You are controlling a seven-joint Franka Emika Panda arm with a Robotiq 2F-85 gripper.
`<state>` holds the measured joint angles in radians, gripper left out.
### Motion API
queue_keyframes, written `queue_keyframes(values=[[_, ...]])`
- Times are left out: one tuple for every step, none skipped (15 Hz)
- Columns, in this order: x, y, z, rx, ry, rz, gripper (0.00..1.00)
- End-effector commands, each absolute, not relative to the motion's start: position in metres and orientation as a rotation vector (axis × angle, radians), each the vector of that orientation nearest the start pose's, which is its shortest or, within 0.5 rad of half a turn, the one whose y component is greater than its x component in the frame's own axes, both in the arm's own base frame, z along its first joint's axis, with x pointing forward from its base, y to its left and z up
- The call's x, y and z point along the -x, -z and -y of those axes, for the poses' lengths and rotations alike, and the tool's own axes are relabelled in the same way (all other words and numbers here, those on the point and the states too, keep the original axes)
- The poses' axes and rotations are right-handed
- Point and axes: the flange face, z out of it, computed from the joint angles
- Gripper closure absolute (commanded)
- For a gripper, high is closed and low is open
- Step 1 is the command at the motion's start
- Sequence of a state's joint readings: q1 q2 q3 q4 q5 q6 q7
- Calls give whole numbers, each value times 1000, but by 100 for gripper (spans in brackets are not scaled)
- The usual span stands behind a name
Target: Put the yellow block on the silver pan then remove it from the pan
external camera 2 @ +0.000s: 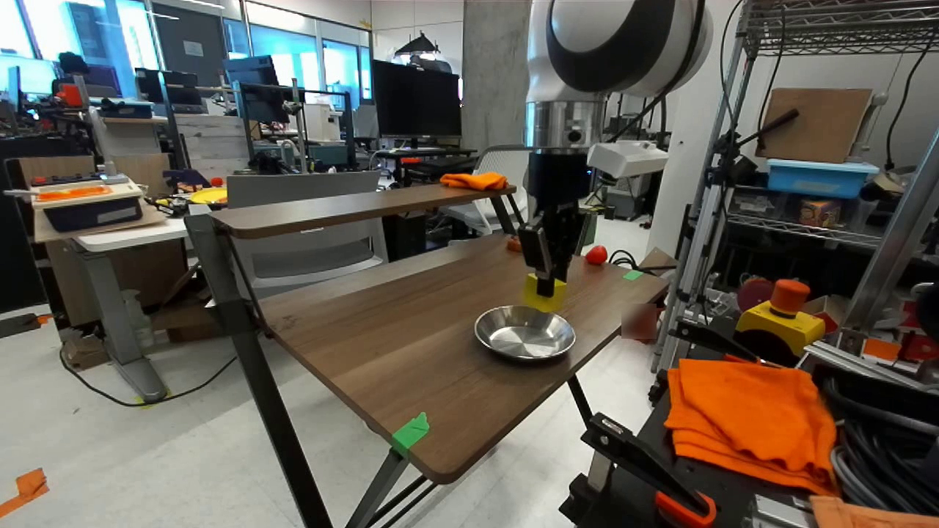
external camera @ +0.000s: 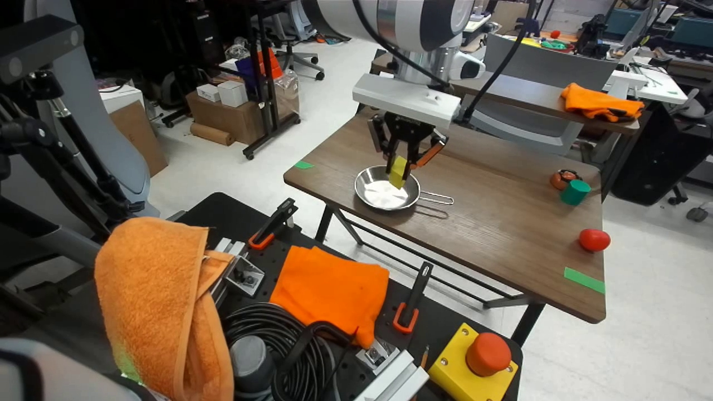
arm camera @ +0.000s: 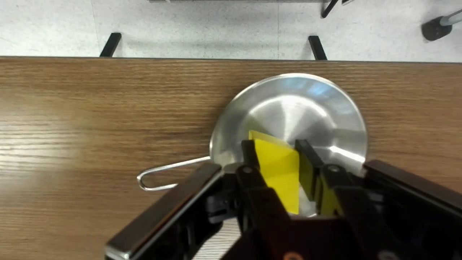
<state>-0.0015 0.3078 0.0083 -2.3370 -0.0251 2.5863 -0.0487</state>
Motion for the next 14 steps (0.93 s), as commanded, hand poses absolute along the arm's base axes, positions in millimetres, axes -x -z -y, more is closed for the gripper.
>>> queue_keyframes(values=[[-509,-211,-29,3112,-48,250,92],[-510,-211,-32,3106,-51,259,92],[-511,-211,-33,3104,-54,261,92],[-511,-211,-32,3107,-60,253,92],[-511,-210,-30,3112,-63,246,92],[-512,-210,-28,3114,-65,241,92],[-512,-209,-25,3124,-69,236,92],[-512,-208,-23,3131,-73,232,92],[-512,-206,-19,3134,-79,224,92],[-512,-205,-16,3136,-82,213,92],[-512,-204,-13,3137,-86,204,92],[-512,-203,-11,3139,-88,199,92],[-512,-202,-9,3138,-91,194,92],[-512,-202,-8,3138,-93,197,92]])
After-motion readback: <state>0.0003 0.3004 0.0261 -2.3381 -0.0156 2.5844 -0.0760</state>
